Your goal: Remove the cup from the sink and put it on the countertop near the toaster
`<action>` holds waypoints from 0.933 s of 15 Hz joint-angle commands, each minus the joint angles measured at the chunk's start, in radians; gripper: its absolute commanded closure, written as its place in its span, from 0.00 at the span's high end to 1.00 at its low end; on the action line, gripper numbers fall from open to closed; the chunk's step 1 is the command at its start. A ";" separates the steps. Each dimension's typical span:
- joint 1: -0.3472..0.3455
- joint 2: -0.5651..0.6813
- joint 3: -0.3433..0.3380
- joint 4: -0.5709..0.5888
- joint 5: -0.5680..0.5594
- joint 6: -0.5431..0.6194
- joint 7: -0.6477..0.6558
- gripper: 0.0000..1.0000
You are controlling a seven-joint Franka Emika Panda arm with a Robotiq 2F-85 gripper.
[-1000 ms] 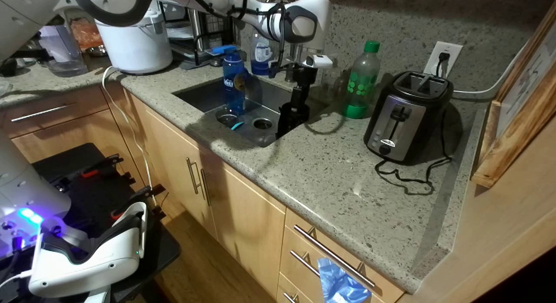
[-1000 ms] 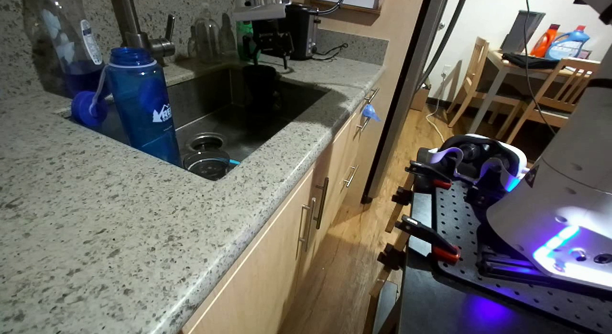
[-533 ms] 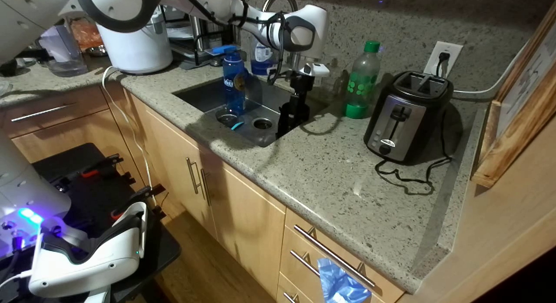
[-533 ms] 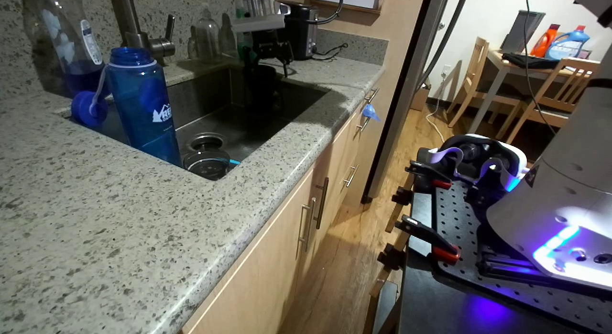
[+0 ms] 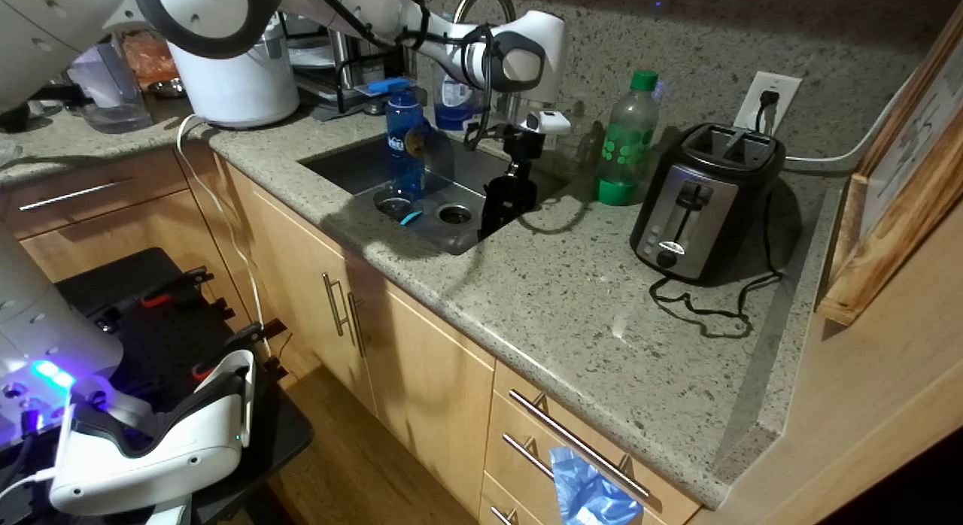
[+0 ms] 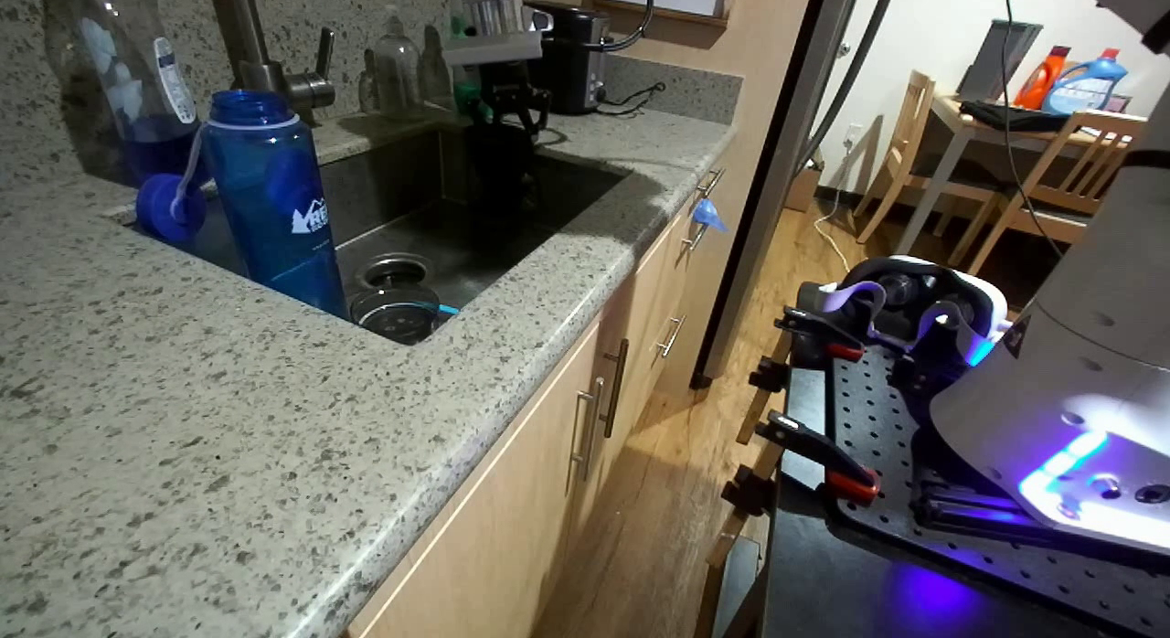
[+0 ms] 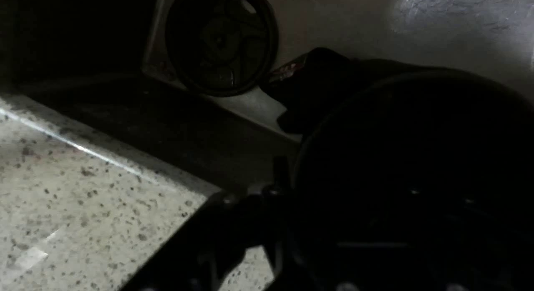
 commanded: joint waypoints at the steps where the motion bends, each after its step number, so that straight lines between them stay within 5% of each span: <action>1: 0.008 -0.020 -0.004 -0.010 0.000 0.034 0.014 0.19; 4: 0.010 -0.042 -0.002 -0.022 0.002 0.057 0.010 0.00; 14: 0.023 -0.142 0.012 -0.068 0.015 0.127 -0.019 0.01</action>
